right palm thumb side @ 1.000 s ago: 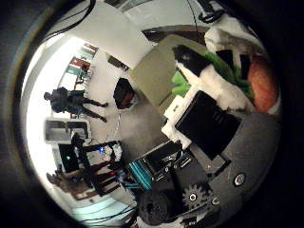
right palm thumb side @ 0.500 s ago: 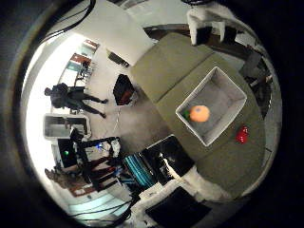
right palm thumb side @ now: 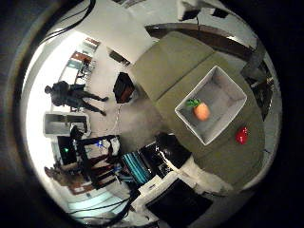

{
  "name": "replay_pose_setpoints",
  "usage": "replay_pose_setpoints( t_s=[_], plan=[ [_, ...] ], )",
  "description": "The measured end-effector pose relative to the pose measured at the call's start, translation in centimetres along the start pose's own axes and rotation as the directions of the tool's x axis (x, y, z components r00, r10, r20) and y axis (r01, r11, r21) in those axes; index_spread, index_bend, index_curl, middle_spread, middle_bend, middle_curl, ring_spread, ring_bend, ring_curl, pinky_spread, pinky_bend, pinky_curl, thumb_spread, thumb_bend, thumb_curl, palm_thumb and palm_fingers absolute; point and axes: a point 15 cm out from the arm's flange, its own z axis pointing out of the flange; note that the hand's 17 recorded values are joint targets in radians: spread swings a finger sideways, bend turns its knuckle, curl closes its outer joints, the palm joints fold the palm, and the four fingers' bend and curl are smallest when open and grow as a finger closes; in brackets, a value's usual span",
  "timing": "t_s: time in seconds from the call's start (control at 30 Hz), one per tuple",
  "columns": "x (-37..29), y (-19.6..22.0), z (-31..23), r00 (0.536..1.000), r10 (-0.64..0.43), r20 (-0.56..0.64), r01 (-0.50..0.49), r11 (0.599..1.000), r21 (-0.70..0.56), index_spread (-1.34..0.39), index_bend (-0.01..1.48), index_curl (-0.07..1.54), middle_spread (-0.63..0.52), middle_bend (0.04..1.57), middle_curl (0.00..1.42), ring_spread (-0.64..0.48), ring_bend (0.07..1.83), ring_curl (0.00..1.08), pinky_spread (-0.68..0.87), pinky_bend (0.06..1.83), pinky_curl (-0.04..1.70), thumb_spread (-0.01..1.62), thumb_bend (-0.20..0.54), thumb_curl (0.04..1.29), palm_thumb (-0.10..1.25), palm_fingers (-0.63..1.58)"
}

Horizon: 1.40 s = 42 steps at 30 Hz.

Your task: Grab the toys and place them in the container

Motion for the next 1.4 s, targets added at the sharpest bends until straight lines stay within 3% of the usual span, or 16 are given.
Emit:
replay_pose_setpoints(
  t_s=[0.27,0.63,0.87,1.4],
  plan=[
    [5.5,2.2,0.0,0.998,0.060,-0.018,-0.060,0.998,-0.005,-0.42,0.18,0.35,-0.01,0.21,0.32,0.10,0.33,0.23,0.37,0.47,0.20,1.06,-0.025,0.30,0.54,0.24],
    [19.7,11.3,2.0,0.970,0.233,-0.064,-0.235,0.972,-0.029,-0.41,0.17,0.33,-0.01,0.19,0.32,0.10,0.30,0.23,0.36,0.48,0.14,1.07,-0.022,0.30,0.54,0.24],
    [25.5,15.7,7.8,0.955,0.286,-0.075,-0.290,0.956,-0.048,-0.39,0.15,0.28,0.02,0.19,0.31,0.14,0.29,0.24,0.31,0.55,0.15,1.07,-0.023,0.30,0.54,0.05],
    [26.2,19.9,21.9,0.961,0.275,-0.010,-0.273,0.948,-0.161,-0.38,0.16,0.28,0.03,0.20,0.33,0.14,0.28,0.26,0.26,0.54,0.15,1.06,-0.025,0.29,0.51,0.00]
  ],
)
